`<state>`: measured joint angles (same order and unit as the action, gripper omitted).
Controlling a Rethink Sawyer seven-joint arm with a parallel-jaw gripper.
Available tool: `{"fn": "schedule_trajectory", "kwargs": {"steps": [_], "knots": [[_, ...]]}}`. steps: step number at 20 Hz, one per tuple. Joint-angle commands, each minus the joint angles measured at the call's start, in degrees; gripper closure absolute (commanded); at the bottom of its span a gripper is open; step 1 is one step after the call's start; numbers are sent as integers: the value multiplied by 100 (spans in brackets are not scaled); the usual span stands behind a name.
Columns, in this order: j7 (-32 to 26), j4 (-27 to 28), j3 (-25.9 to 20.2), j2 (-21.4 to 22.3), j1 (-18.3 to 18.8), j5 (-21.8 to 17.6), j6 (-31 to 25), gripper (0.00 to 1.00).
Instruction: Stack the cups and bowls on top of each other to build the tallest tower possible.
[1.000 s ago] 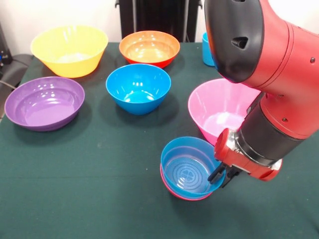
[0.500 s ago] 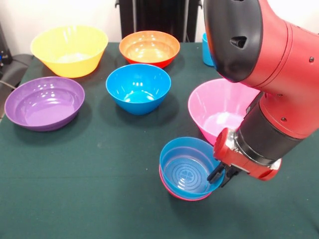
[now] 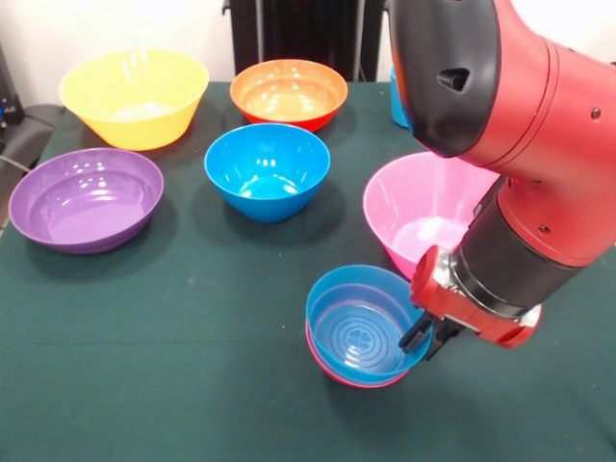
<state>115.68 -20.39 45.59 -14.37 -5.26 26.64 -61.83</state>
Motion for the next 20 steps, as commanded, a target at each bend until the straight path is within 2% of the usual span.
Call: {"fn": "schedule_trajectory", "kwargs": {"steps": [1, 3, 4, 16, 20], "knots": [[-193, -839, -683, -243, 89, -397, -238, 100], [-199, -864, -703, -230, 86, -392, -248, 100], [-206, -871, -713, -224, 85, -395, -246, 0], [-259, -925, -770, -183, 90, -379, -188, 0], [-295, -976, -821, -139, 85, -396, -6, 0]]}}
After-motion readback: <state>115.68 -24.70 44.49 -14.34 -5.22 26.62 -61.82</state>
